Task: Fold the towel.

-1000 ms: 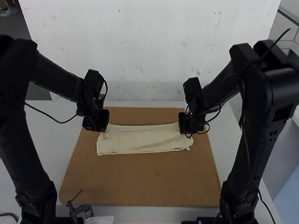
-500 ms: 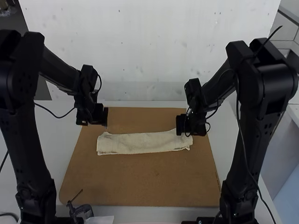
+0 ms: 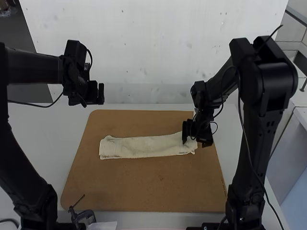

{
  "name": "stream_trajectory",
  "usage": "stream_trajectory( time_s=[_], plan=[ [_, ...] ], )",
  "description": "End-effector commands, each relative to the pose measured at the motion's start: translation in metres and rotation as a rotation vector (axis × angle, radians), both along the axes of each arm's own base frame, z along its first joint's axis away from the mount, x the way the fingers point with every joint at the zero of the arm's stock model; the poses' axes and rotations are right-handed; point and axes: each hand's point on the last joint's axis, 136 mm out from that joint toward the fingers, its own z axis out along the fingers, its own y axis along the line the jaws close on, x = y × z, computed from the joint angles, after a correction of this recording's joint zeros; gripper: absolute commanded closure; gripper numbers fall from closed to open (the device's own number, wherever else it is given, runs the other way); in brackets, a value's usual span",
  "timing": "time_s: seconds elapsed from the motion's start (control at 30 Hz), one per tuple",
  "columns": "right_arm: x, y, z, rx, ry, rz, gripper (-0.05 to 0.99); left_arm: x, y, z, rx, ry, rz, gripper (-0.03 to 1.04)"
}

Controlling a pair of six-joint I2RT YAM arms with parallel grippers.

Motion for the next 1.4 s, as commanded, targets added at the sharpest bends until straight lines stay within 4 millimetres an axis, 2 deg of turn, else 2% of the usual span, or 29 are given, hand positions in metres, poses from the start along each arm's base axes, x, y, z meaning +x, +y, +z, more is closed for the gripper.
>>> stream_trajectory(
  time_s=[0.0, 0.17, 0.33, 0.53, 0.67, 0.93, 1.17, 1.27, 1.37],
  plan=[
    [0.01, 0.002, -0.01, 0.018, 0.027, -0.038, 0.1, -0.008, 0.002, 0.0, 0.01, -0.003, -0.001, 0.0],
    [0.012, 0.006, -0.027, 0.003, 0.078, -0.043, 0.4, -0.011, 0.004, 0.006, 0.007, -0.019, 0.0, 0.0],
    [0.011, 0.008, -0.028, -0.014, 0.083, -0.03, 0.92, -0.014, 0.004, 0.009, 0.003, -0.03, -0.002, 0.0],
    [0.01, 0.002, -0.025, -0.019, 0.094, -0.038, 0.92, -0.016, 0.002, 0.005, 0.003, -0.02, -0.008, 0.0],
    [0.015, -0.013, -0.009, -0.017, 0.067, -0.051, 0.92, -0.018, 0.003, 0.004, 0.003, -0.016, -0.006, 0.0],
    [0.023, -0.076, 0.018, -0.031, 0.009, -0.105, 0.92, -0.022, 0.003, 0.007, 0.003, -0.028, -0.009, 0.0],
    [0.025, -0.134, 0.021, -0.058, -0.015, -0.156, 0.92, -0.028, 0.002, 0.004, 0.004, -0.02, -0.011, 0.01],
    [0.032, -0.153, 0.025, -0.071, -0.031, -0.178, 0.92, -0.03, 0.002, 0.002, 0.005, -0.014, -0.011, 0.01],
    [0.035, -0.159, 0.029, -0.077, -0.04, -0.179, 0.92, -0.03, 0.001, 0.001, 0.004, -0.013, -0.013, 0.01]
  ],
)
